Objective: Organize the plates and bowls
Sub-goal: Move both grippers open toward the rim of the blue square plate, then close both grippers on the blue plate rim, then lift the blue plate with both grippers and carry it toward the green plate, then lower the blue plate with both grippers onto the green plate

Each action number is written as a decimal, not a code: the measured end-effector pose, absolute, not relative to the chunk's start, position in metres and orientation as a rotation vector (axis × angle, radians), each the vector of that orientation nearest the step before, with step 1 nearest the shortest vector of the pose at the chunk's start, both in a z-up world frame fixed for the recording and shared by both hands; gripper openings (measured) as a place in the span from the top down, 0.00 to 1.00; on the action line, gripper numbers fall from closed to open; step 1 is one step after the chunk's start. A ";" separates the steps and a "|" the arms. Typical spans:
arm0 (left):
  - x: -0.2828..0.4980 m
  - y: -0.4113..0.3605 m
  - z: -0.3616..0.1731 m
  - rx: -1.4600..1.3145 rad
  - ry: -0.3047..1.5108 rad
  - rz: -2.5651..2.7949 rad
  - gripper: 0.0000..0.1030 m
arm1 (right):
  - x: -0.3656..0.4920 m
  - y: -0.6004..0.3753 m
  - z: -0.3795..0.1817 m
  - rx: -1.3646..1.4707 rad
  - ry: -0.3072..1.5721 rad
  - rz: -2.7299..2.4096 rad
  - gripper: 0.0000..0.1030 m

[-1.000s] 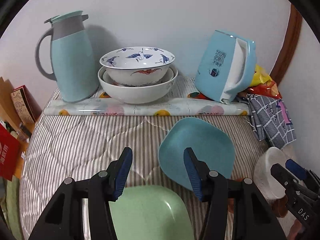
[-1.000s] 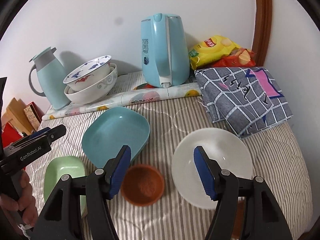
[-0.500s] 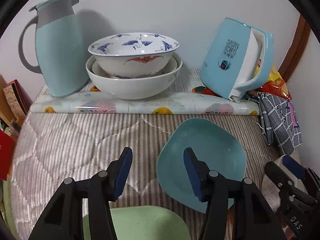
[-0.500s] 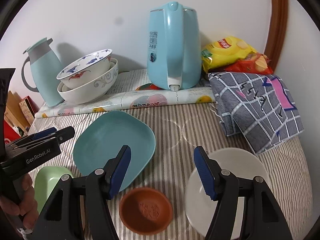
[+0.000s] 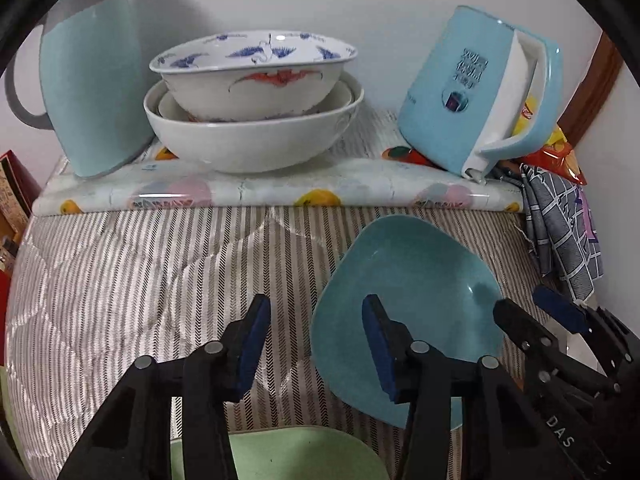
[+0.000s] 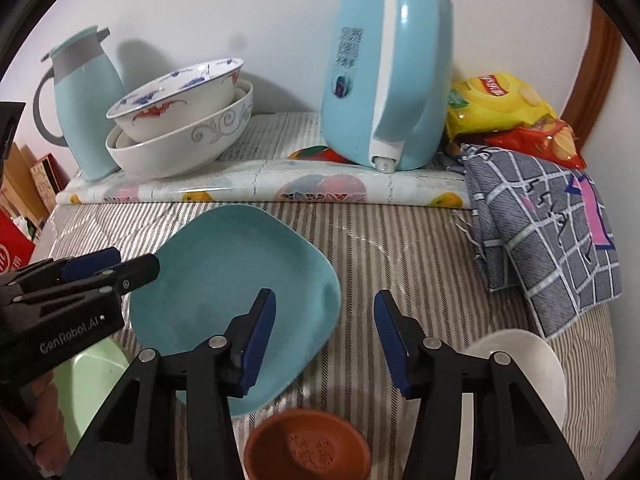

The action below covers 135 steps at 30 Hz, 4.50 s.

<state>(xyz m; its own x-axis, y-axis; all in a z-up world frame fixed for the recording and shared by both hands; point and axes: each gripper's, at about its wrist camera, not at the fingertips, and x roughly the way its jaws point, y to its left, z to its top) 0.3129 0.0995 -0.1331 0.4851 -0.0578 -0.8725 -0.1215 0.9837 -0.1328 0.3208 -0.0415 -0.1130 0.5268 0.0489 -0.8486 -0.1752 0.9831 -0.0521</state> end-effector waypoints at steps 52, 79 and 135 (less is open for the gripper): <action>0.214 0.068 -0.046 -0.185 0.947 -0.052 0.91 | 0.229 -0.073 -0.040 -0.015 0.906 0.108 0.95; 0.143 0.054 -0.015 -0.163 0.901 -0.073 0.91 | 0.146 -0.087 -0.012 0.030 0.839 0.082 0.95; 0.144 0.169 -0.109 -0.245 1.112 0.149 0.91 | 0.189 0.026 -0.119 -0.027 1.052 0.269 0.95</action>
<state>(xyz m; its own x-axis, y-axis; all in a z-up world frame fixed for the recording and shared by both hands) 0.1440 0.1691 -0.1092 0.4364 -0.0034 -0.8998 -0.2407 0.9631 -0.1203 0.1894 0.0263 -0.1193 0.4658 0.2065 -0.8605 -0.2324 0.9668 0.1063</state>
